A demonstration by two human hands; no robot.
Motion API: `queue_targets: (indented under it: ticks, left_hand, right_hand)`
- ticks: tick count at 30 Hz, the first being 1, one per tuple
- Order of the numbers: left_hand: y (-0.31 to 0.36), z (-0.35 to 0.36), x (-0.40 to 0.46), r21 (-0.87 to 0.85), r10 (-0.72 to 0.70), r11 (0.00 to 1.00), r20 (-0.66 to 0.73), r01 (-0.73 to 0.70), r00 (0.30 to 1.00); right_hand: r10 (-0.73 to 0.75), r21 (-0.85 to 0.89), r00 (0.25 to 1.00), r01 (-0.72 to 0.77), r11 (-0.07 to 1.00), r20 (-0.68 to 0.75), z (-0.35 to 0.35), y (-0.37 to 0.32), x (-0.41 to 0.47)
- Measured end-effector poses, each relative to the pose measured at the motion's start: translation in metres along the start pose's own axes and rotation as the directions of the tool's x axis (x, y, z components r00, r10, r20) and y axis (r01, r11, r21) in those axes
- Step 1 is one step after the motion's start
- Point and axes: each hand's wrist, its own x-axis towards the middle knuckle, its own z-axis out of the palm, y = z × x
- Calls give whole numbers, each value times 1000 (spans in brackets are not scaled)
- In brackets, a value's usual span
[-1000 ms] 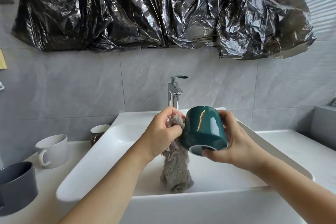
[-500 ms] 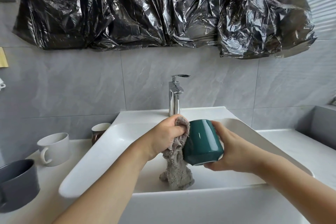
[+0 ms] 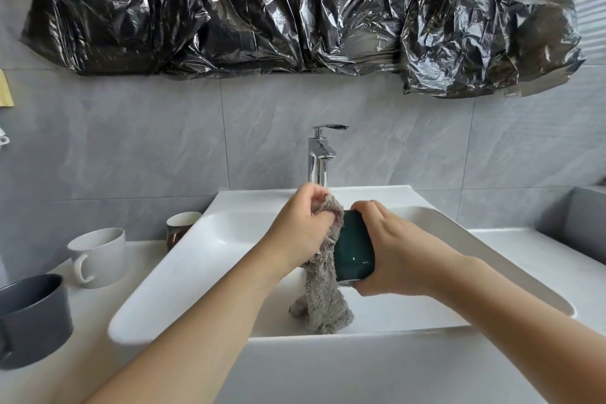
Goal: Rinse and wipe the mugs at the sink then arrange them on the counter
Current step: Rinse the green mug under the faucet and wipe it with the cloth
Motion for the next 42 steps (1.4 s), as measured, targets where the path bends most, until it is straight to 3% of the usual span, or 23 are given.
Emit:
queue_targets:
  ticks: [3, 6, 13, 18, 24, 27, 29, 31, 38, 42]
  left_hand:
    - [1, 3, -5, 86, 194, 980, -175, -182, 965]
    - [7, -1, 11, 281, 360, 908, -138, -312, 923]
    - [-3, -3, 45, 349, 602, 749, -2, -563, 799]
    - [-8, 3, 50, 275, 585, 782, -13, -560, 811]
    - [-6, 7, 36, 226, 576, 741, 270, -633, 771]
    - [-2, 4, 42, 281, 484, 821, 116, -496, 867]
    - [-2, 2, 49, 328, 509, 817, -23, -474, 861]
    - [-4, 2, 53, 351, 542, 799, -66, -489, 838]
    - [-6, -8, 39, 176, 514, 805, 274, -567, 813]
    - [-7, -10, 36, 164, 520, 792, 323, -588, 791]
  right_hand:
    - [51, 26, 997, -53, 998, 52, -6, 3, 9]
    - [24, 30, 1000, -24, 999, 15, -11, 9, 23]
    - [-18, 6, 988, 19, 1000, -153, -6, 37, 34]
    - [-12, 12, 981, 14, 1000, -196, -1, 47, 36]
    - [5, 33, 976, 2, 999, -218, 0, 56, 32]
    - [-29, 47, 980, 39, 998, -196, 1, 52, 33]
    - [-83, 56, 981, 94, 994, -174, 4, 50, 35]
    - [-106, 71, 982, 118, 990, -156, 6, 50, 35]
    - [-80, 144, 970, 115, 983, -227, 8, 55, 30]
    - [-55, 159, 973, 92, 983, -222, 9, 57, 31]
